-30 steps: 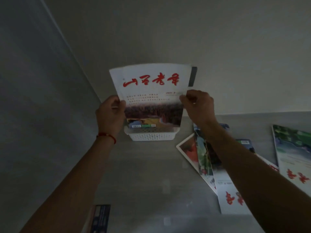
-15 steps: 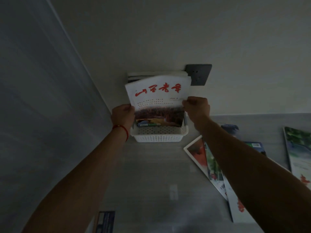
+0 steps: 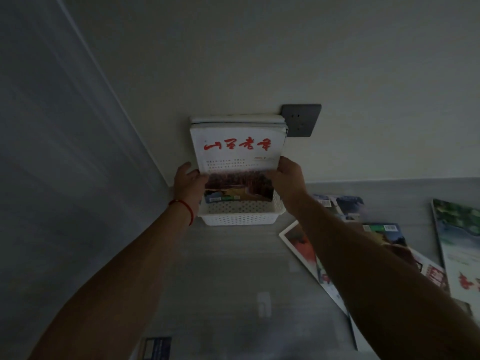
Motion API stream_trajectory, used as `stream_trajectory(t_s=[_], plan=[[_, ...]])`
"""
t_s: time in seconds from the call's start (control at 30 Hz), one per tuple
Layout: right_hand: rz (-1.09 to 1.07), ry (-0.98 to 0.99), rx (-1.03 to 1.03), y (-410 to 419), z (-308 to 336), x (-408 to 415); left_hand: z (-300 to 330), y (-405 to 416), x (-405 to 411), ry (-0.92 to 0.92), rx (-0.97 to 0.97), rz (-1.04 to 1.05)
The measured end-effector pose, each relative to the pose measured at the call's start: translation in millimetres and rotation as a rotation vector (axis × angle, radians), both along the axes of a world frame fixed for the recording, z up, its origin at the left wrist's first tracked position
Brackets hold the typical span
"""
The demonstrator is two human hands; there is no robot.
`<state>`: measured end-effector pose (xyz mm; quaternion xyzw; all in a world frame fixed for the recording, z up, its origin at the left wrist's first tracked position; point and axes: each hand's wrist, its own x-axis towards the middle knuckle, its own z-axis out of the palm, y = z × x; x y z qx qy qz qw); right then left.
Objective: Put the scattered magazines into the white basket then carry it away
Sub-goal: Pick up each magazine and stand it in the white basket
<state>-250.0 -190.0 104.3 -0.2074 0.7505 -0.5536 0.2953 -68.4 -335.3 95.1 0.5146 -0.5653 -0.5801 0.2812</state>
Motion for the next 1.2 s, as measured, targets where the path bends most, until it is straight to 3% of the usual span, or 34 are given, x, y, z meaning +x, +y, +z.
stream_trajectory(t_s=[0.1,0.17,0.3,0.4,0.5,0.67,0.87,0.97,1.03,1.13,1.2], plan=[[0.037,-0.008,0.075,11,-7,-1,6,11,-1,-0.044,0.007,-0.080],[0.057,0.101,0.212,37,-15,-2,9,27,5,-0.108,-0.018,-0.055],[0.033,0.376,0.524,140,-48,-1,6,95,27,-0.251,-0.304,-0.026],[0.009,0.430,0.899,229,-74,8,-11,163,32,-0.286,-0.362,-0.187],[0.100,0.399,1.079,289,-97,27,-30,229,27,-0.346,-0.344,-0.397],[0.349,0.602,1.039,321,-115,44,-49,303,13,-0.391,-0.445,-0.742],[0.907,0.789,0.600,355,-104,39,-62,324,-8,-0.543,-0.666,-0.927],[0.840,0.888,0.437,376,-102,39,-72,322,-19,-0.747,-0.618,-0.988],[0.736,1.043,0.497,391,-106,36,-80,322,-22,-0.888,-0.556,-1.000],[0.509,0.959,0.699,404,-107,37,-92,336,-18,-0.973,-0.397,-0.926],[0.399,0.874,0.711,405,-106,42,-97,343,-16,-0.960,-0.398,-0.872]])
